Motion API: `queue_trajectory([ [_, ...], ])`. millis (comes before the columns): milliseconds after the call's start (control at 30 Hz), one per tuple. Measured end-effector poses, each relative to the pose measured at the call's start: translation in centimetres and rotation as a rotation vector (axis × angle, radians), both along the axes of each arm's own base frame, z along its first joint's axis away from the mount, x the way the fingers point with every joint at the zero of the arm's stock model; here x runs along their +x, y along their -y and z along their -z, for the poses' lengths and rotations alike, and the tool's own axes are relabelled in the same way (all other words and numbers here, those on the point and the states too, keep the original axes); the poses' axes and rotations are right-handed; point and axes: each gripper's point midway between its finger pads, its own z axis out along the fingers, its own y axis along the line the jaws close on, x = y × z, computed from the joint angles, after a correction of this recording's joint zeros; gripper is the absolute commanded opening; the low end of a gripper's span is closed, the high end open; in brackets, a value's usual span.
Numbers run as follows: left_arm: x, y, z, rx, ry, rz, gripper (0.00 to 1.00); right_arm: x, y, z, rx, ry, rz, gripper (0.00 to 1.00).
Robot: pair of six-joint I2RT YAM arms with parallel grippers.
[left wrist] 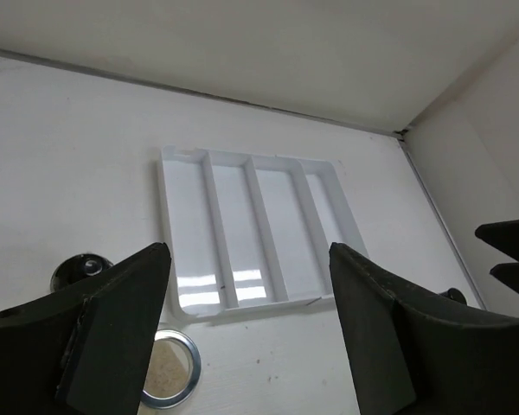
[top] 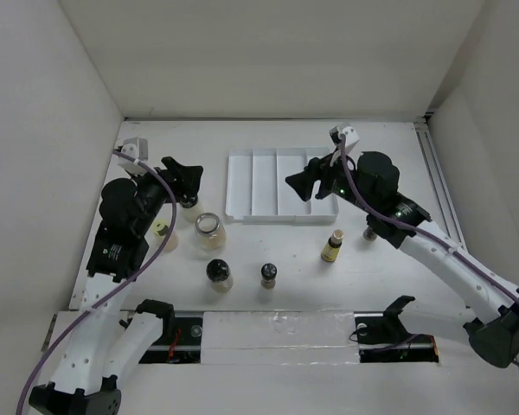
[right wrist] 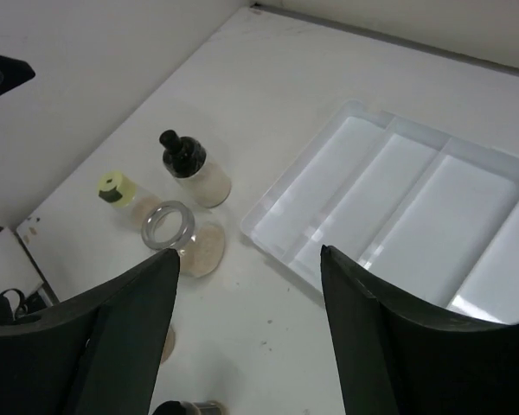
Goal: Organize the condiment bottles
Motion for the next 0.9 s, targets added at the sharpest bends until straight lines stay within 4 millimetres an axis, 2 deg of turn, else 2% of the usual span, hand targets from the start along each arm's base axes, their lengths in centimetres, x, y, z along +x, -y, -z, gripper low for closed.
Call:
queue_trajectory([
  [100,-0.1,0.1,-0.5,-0.005,0.020,0.009,0.70,-0.4,-1.7,0.2,-0.026,-0.008,-0.042,0.59],
  [133,-0.2,0.1,-0.7,-0.006,0.025,0.009,0.67,-0.6,-2.2,0.1,-0.034,-0.006,-0.057,0.34],
  [167,-0.3,0.1,-0.8,-0.007,0.030,0.010,0.57,-0.8,-3.0,-0.1,-0.040,-0.003,-0.073,0.22],
  [233,-0.7,0.0,-1.3,-0.011,0.047,0.007,0.46,-1.3,-4.5,-0.5,-0.046,0.004,-0.104,0.00],
  [267,-1.1,-0.2,-1.7,-0.012,0.065,0.004,0.29,-1.5,-5.3,-0.5,-0.052,0.003,-0.114,0.00],
  [300,-1.3,-0.3,-2.0,-0.016,0.073,0.001,0.29,-1.7,-6.1,-0.6,-0.056,0.004,-0.130,0.00],
  [333,-1.6,-0.6,-2.5,-0.016,0.093,-0.011,0.12,-2.0,-7.1,-0.3,-0.068,-0.001,-0.143,0.00],
  [367,-2.1,-0.8,-3.0,-0.024,0.110,-0.021,0.06,-2.1,-8.0,-0.1,-0.080,-0.006,-0.152,0.03],
  [433,-2.7,-1.5,-3.8,-0.035,0.142,-0.051,0.04,-2.3,-9.7,0.5,-0.108,-0.018,-0.172,0.23],
  [467,-3.1,-1.8,-4.1,-0.039,0.155,-0.065,0.06,-2.4,-10.7,1.0,-0.125,-0.028,-0.181,0.43],
  [533,-3.8,-2.4,-5.0,-0.051,0.188,-0.091,0.13,-2.2,-12.6,2.3,-0.164,-0.044,-0.199,0.55],
  [600,-4.3,-2.9,-5.5,-0.060,0.209,-0.114,0.29,-2.2,-14.2,4.1,-0.206,-0.063,-0.215,0.60],
  [700,-4.4,-3.4,-5.0,-0.064,0.199,-0.140,0.36,-2.1,-15.5,7.4,-0.284,-0.108,-0.228,0.61],
  [733,-4.3,-3.5,-4.5,-0.059,0.181,-0.146,0.42,-2.1,-15.6,8.4,-0.309,-0.124,-0.225,0.61],
  [800,-3.9,-3.6,-2.8,-0.035,0.112,-0.156,0.44,-2.0,-15.2,9.8,-0.349,-0.145,-0.208,0.67],
  [833,-3.6,-3.6,-1.8,-0.020,0.066,-0.161,0.46,-1.9,-14.9,10.1,-0.358,-0.144,-0.197,0.73],
  [900,-2.6,-3.8,0.9,0.027,-0.054,-0.180,0.49,-1.9,-13.8,10.2,-0.360,-0.141,-0.178,0.76],
])
